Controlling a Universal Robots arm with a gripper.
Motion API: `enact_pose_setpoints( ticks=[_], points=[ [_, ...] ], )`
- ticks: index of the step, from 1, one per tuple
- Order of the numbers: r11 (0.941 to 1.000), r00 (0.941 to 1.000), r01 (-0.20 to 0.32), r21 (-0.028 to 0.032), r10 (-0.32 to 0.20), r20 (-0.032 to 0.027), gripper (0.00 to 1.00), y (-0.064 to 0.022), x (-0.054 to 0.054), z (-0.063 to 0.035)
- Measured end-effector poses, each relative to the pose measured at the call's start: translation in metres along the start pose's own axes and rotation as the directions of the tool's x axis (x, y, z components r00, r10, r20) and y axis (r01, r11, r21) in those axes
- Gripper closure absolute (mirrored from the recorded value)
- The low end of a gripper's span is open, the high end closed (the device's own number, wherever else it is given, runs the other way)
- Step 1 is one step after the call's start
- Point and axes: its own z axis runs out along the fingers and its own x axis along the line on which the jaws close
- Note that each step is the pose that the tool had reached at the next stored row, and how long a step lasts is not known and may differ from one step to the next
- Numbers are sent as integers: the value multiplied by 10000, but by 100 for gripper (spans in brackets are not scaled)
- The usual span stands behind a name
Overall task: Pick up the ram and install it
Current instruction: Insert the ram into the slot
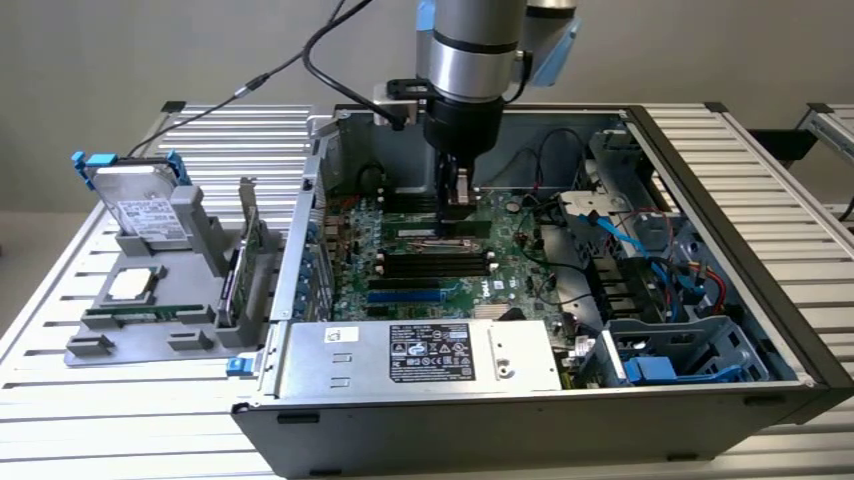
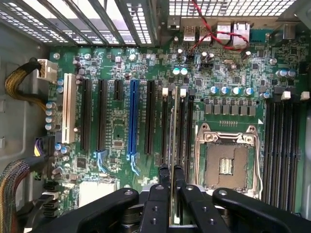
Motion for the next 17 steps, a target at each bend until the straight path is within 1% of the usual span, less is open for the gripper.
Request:
enact_pose_setpoints(
  ticks=[6, 14, 17],
  points=[
    [10000, 10000, 4, 0, -4, 52, 86, -7, 19, 111],
    [10000, 10000, 8, -8, -8, 97, 86, -16, 34, 257],
    [10000, 9999, 11, -11, -11, 130, 86, -20, 37, 313]
  ],
)
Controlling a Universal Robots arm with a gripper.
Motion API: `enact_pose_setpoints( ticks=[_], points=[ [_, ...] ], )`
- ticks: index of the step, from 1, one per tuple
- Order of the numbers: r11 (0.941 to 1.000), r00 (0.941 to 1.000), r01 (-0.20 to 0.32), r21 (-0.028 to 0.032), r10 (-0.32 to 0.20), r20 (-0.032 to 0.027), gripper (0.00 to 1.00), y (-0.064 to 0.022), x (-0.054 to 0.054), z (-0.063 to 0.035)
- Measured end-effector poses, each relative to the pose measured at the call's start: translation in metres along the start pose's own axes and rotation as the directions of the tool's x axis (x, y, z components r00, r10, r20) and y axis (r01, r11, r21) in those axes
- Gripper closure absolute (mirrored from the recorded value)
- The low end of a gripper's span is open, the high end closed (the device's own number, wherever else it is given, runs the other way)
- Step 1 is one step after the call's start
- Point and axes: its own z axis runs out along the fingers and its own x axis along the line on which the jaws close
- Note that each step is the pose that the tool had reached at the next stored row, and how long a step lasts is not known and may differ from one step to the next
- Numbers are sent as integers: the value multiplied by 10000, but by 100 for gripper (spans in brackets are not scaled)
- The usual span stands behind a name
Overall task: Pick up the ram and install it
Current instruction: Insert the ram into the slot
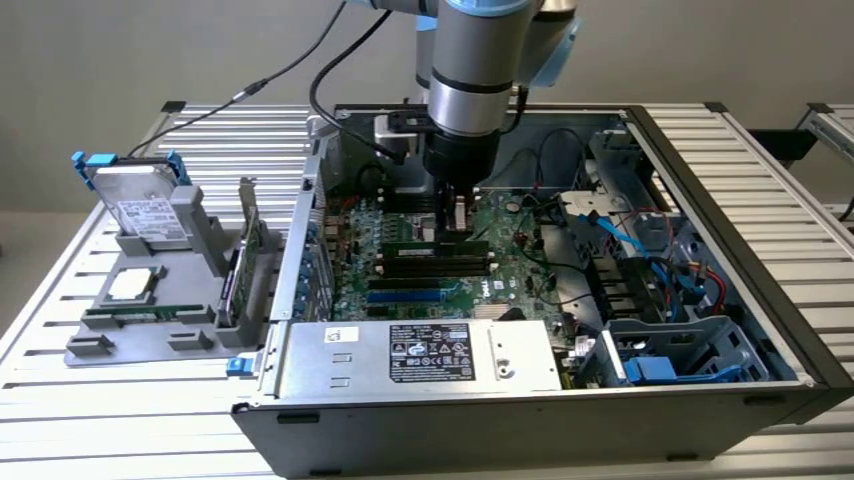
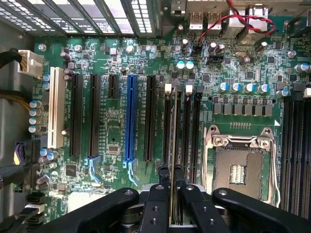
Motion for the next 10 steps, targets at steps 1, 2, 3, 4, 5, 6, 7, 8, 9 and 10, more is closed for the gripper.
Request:
enact_pose_setpoints(
  ticks=[1, 2, 3, 4, 5, 6, 7, 8, 9, 10],
  points=[
    [10000, 10000, 2, -3, -2, 16, 86, -1, 2, 17],
    [10000, 10000, 3, -8, -3, 31, 86, -1, 5, 25],
    [10000, 10000, 3, -18, -3, 36, 86, -1, 5, 26],
    [10000, 10000, 3, -18, -3, 36, 86, -1, 5, 26],
    [10000, 10000, 3, -18, -3, 36, 86, -1, 5, 26],
    [10000, 10000, 2, -19, -2, 36, 86, -1, 5, 26],
    [10000, 10000, 3, -19, -3, 35, 86, -1, 5, 26],
    [10000, 10000, 4, -20, -3, 39, 86, -3, 6, 27],
    [10000, 10000, 7, -25, -6, 49, 86, -8, 14, 28],
    [10000, 10000, 7, -38, -7, 64, 86, -12, 29, 29]
  ],
)
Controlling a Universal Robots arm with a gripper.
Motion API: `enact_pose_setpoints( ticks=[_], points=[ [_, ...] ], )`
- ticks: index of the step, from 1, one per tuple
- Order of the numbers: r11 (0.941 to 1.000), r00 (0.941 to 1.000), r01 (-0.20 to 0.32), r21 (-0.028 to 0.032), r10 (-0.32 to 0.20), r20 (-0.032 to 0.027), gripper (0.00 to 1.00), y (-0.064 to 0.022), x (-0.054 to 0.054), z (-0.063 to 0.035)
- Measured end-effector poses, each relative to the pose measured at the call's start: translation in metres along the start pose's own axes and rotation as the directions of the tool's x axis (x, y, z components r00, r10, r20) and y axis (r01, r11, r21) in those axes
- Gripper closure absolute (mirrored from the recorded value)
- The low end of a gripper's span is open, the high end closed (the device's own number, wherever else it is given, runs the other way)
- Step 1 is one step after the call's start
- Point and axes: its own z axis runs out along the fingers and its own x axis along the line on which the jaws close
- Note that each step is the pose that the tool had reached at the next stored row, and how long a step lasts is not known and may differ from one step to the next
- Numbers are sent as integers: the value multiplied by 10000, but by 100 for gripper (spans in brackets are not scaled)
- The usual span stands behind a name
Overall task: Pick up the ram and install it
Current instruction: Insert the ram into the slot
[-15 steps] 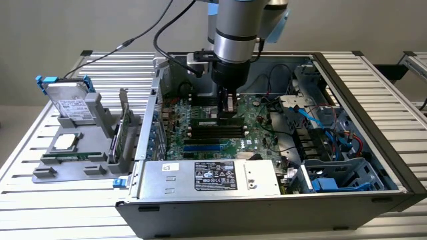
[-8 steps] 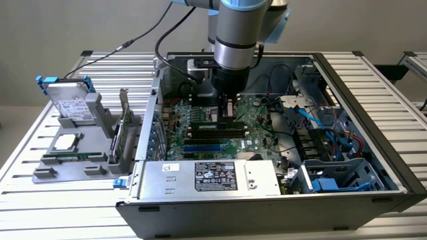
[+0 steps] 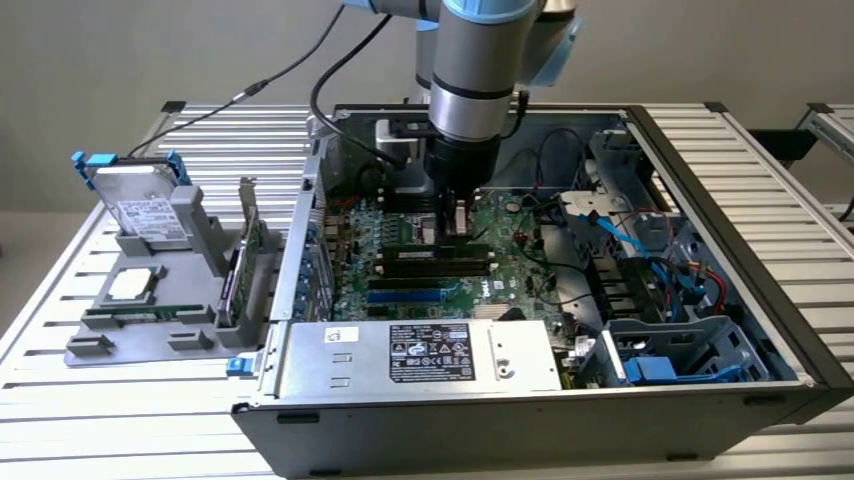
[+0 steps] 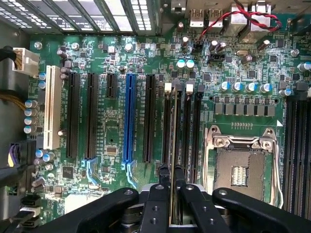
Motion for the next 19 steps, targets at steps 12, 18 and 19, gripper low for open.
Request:
enact_pose_setpoints(
  ticks=[12, 18, 19],
  points=[
    [10000, 9999, 10, -75, -9, 106, 86, -72, 65, 26],
    [10000, 9999, 20, -75, -19, 105, 86, -63, 42, 36],
    [10000, 9999, 26, -75, -25, 104, 86, -60, 40, 36]
  ],
)
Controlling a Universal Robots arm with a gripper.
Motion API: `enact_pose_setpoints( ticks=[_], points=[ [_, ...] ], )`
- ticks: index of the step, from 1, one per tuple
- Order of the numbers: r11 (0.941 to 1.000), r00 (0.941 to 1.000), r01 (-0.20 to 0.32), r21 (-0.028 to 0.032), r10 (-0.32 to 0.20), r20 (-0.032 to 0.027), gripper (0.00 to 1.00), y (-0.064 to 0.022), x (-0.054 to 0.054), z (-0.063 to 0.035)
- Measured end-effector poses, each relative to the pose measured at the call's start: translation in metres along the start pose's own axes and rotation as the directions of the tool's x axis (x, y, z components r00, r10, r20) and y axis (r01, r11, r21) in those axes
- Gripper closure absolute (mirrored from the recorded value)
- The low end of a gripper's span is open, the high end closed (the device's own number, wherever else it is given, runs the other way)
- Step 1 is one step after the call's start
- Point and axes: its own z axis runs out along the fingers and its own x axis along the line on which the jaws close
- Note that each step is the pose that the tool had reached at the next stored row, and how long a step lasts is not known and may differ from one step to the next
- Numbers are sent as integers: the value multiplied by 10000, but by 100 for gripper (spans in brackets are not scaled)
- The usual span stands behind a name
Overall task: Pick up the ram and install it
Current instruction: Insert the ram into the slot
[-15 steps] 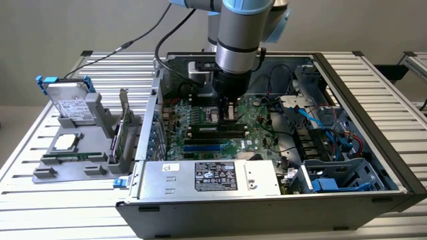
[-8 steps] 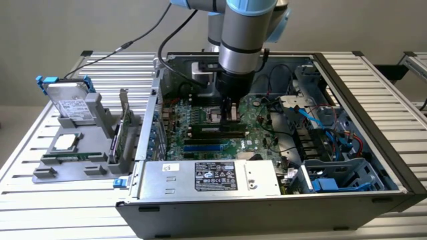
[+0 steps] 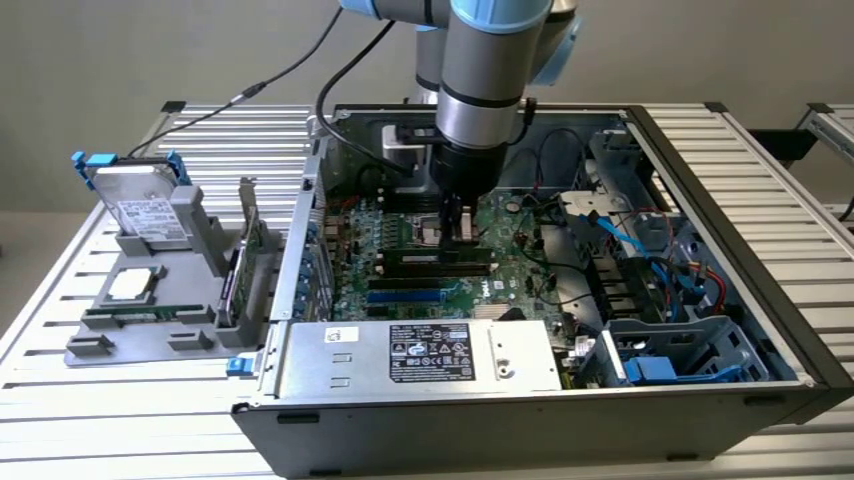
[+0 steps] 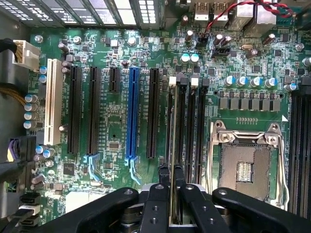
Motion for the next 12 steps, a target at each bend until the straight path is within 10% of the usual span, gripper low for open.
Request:
enact_pose_setpoints(
  ticks=[12],
  points=[
    [9999, 9999, 107, -29, -107, -7, 86, 0, -6, 27]
  ],
)
